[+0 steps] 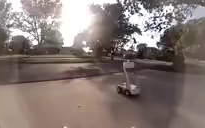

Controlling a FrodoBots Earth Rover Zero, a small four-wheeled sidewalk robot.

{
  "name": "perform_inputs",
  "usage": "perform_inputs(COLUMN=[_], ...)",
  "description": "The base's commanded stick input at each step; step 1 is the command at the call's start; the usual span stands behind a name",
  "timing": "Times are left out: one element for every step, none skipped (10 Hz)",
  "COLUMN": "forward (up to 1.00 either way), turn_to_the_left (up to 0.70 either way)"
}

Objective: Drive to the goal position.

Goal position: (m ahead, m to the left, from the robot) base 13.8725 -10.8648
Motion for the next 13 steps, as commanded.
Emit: perform_inputs(forward=[0.70,0.70,0.70,0.70,0.70,0.70,0.70,0.70,0.70,0.76,0.85,0.85,0.85], turn_to_the_left=[0.35,0.30,0.15,0.00,0.00,0.00,0.00,0.00,0.00,0.00,0.00,0.00,0.00])
